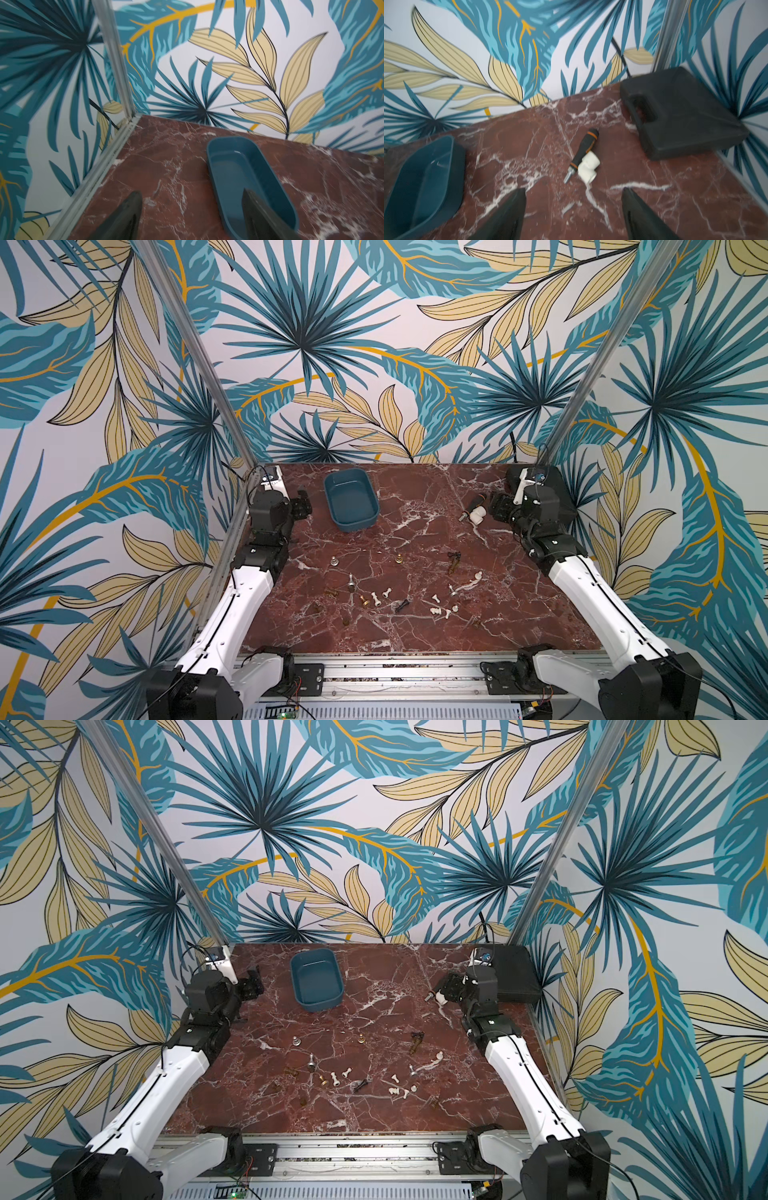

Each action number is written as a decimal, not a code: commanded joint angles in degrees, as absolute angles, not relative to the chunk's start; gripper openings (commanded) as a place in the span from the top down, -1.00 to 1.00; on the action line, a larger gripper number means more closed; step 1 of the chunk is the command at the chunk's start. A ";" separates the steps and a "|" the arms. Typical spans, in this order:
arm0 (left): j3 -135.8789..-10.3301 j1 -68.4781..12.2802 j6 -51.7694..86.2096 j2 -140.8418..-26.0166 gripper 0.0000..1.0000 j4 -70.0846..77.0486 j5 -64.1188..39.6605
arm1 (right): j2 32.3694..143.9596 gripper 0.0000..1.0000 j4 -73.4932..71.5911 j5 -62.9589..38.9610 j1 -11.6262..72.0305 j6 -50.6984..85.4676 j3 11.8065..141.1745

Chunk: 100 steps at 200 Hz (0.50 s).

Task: Put the chess pieces into the storage box
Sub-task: Pick up the chess piece at the center of the board.

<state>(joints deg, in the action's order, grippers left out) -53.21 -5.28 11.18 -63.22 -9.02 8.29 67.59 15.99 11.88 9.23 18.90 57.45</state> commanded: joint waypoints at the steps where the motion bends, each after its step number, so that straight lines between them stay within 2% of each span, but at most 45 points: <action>1: -58.44 -6.57 9.92 -66.34 -0.57 -29.03 0.00 | 71.29 -0.46 36.77 9.79 11.54 24.56 59.52; 20: -61.50 -7.07 7.19 -68.38 -0.55 -31.98 -4.47 | 72.10 -0.32 40.44 8.12 12.82 27.21 58.52; 49: -62.35 -7.95 3.50 -69.82 -0.55 -30.60 -10.48 | 74.41 -0.24 39.60 6.07 15.62 29.31 54.40; 100: -63.01 -8.44 2.76 -72.28 -0.55 -28.17 -12.60 | 85.32 -0.06 34.91 3.84 20.05 33.54 56.16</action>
